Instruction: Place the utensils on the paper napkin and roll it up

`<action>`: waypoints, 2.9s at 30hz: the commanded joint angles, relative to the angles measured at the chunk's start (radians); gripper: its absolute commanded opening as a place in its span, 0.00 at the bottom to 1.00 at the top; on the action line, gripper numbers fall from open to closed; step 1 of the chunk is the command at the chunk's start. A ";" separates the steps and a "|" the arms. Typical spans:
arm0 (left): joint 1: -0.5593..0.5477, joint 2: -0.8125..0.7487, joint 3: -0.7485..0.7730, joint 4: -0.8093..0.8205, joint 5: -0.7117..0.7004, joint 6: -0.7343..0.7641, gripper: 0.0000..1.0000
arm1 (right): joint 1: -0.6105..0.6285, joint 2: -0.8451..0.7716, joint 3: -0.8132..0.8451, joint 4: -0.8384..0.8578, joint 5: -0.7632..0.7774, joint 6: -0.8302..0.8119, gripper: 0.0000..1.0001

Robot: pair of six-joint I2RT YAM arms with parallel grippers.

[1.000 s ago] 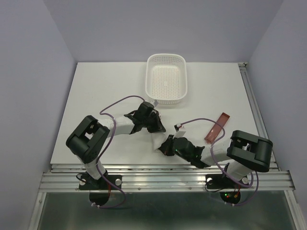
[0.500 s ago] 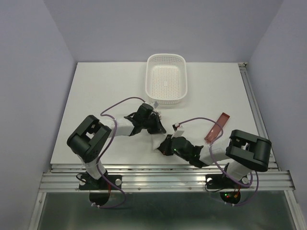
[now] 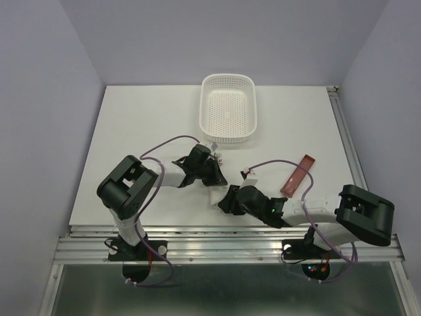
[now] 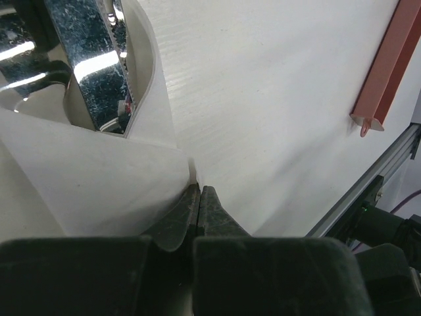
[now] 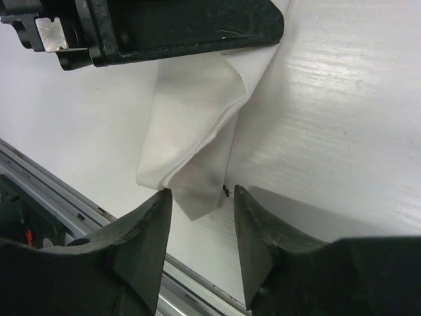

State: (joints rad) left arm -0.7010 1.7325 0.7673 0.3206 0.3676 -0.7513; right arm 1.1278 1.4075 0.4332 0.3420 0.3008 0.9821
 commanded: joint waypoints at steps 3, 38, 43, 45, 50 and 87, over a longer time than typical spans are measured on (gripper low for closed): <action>-0.008 0.012 -0.010 0.038 -0.012 0.026 0.00 | 0.012 -0.074 0.044 -0.135 0.052 0.046 0.54; 0.001 -0.126 0.170 -0.199 -0.077 0.075 0.39 | 0.023 0.119 0.087 -0.133 0.132 0.121 0.14; 0.026 -0.257 0.191 -0.293 -0.179 0.089 0.47 | 0.044 0.145 0.076 -0.113 0.126 0.142 0.13; 0.024 -0.298 0.167 -0.314 -0.190 0.086 0.47 | 0.055 0.165 0.082 -0.112 0.126 0.151 0.13; 0.008 -0.337 0.003 -0.243 -0.148 0.070 0.35 | 0.064 0.165 0.082 -0.112 0.141 0.168 0.13; -0.104 -0.232 -0.312 0.060 -0.157 -0.046 0.08 | -0.316 -0.208 0.228 -0.416 -0.135 -0.186 0.64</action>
State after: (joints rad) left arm -0.8032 1.5143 0.4965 0.4412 0.2478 -0.8127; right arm 1.0016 1.2312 0.5571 -0.0536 0.3515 1.0206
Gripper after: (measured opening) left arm 0.095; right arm 0.609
